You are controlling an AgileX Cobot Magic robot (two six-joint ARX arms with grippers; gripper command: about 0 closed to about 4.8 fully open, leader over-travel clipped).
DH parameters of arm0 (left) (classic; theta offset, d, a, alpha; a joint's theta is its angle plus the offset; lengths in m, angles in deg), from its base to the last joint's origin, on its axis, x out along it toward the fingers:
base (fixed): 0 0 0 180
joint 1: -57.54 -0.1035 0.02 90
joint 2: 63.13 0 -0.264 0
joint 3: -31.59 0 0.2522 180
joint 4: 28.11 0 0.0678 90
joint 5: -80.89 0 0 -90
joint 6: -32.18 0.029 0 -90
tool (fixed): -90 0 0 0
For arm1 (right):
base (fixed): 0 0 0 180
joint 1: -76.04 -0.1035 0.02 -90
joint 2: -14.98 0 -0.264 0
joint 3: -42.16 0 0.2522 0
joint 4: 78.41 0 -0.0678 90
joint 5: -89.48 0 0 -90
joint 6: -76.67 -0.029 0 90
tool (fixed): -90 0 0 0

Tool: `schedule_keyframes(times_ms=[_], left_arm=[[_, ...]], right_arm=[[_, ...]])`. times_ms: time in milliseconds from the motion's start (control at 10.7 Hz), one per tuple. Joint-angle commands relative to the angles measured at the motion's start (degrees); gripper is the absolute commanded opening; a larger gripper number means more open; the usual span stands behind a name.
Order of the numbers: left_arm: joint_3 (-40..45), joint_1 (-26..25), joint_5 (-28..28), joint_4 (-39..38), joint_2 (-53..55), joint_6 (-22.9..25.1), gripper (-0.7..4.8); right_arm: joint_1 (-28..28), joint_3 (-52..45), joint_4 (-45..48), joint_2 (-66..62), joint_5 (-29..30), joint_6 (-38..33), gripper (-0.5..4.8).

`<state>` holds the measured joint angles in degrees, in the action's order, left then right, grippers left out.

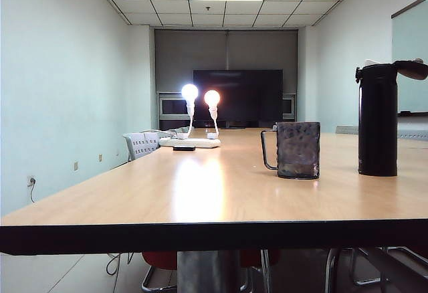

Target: Pick up the black thermos cup, pour some water from it into the cup, and then put the thermos cup back on the table.

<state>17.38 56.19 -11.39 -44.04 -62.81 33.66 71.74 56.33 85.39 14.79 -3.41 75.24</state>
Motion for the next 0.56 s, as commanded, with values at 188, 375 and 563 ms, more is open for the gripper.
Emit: schedule_keyframes(times_ms=[188,375,563], left_arm=[[0.0,0.0,0.1,1.0,0.1,0.0,-0.06],[-0.2,0.0,0.1,1.6,0.1,-1.6,-0.05],[-6.3,0.0,-3.1,2.0,1.1,-6.9,-0.05]], right_arm=[[0.0,-0.2,1.0,0.0,0.0,-0.1,-0.01],[0.0,0.0,2.9,0.0,0.0,-0.1,-0.01],[0.0,11.3,0.8,-2.8,-13.2,0.2,-0.01]])
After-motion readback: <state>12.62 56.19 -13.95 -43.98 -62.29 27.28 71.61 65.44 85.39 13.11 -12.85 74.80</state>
